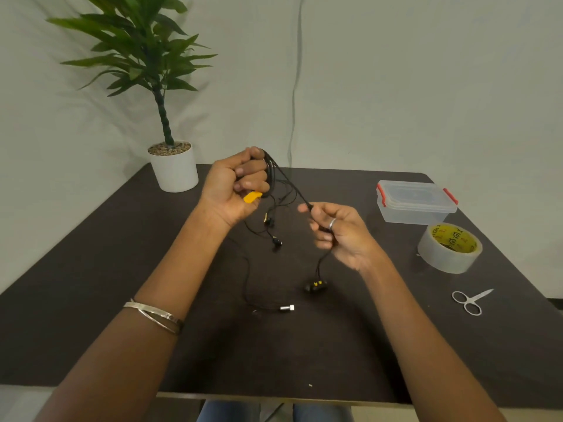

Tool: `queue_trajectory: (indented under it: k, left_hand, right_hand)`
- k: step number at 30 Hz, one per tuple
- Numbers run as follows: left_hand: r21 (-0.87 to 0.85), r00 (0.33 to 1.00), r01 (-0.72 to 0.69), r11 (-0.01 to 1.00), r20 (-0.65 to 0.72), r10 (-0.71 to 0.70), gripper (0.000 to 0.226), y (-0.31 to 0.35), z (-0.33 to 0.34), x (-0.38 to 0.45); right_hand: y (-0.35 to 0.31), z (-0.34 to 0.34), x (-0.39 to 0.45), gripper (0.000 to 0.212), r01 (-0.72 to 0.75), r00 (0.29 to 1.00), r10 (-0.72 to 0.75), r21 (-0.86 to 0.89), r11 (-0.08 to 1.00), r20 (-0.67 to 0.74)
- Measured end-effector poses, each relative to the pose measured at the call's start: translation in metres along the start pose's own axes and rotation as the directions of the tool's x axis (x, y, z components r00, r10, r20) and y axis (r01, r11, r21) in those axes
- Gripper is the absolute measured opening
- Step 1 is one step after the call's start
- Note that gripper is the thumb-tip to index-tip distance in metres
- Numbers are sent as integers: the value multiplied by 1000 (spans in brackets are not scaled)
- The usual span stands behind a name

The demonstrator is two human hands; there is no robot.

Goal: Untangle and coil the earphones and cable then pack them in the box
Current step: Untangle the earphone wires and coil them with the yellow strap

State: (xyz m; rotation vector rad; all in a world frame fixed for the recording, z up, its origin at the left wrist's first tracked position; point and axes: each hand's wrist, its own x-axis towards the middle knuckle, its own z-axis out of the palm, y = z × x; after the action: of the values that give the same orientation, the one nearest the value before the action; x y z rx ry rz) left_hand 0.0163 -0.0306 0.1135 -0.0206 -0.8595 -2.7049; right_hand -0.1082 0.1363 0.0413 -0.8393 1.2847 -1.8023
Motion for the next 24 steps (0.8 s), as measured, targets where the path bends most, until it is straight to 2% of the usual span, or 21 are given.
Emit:
queue_trajectory:
  k: [3, 6, 9, 12, 14, 16, 20, 24]
  left_hand:
    - [-48, 1000, -21, 999, -17, 21, 30, -1, -3, 0]
    - [-82, 996, -77, 994, -51, 73, 30, -9, -1, 2]
    - [-56, 975, -181, 982, -142, 172, 26, -15, 5, 7]
    - [197, 921, -284, 938, -215, 324, 27, -23, 6, 13]
    - [424, 890, -287, 859, -214, 403, 27, -31, 2, 14]
    - [643, 878, -250, 724, -165, 450, 30, -39, -5, 11]
    - [828, 922, -190, 528, -34, 385, 27, -56, -20, 4]
    - [896, 973, -152, 417, 62, 221, 25, -71, -27, -6]
  right_hand:
    - [4, -13, 1, 22, -20, 995, 15, -47, 999, -96]
    - [5, -8, 0, 25, -42, 991, -10, -371, 928, -136]
    - [2, 3, -8, 28, -35, 999, 28, -653, 757, -20]
    - [-5, 17, -21, 23, 122, 979, 63, -799, 589, 196]
    - [-12, 21, -27, 17, 180, 969, 57, -840, 512, 242]
    - [-23, 24, -32, 14, 208, 970, 23, -876, 436, 241]
    - [-48, 22, -36, 9, 253, 967, -74, -920, 298, 242]
    - [-71, 15, -33, 6, 258, 961, -174, -922, 288, 214]
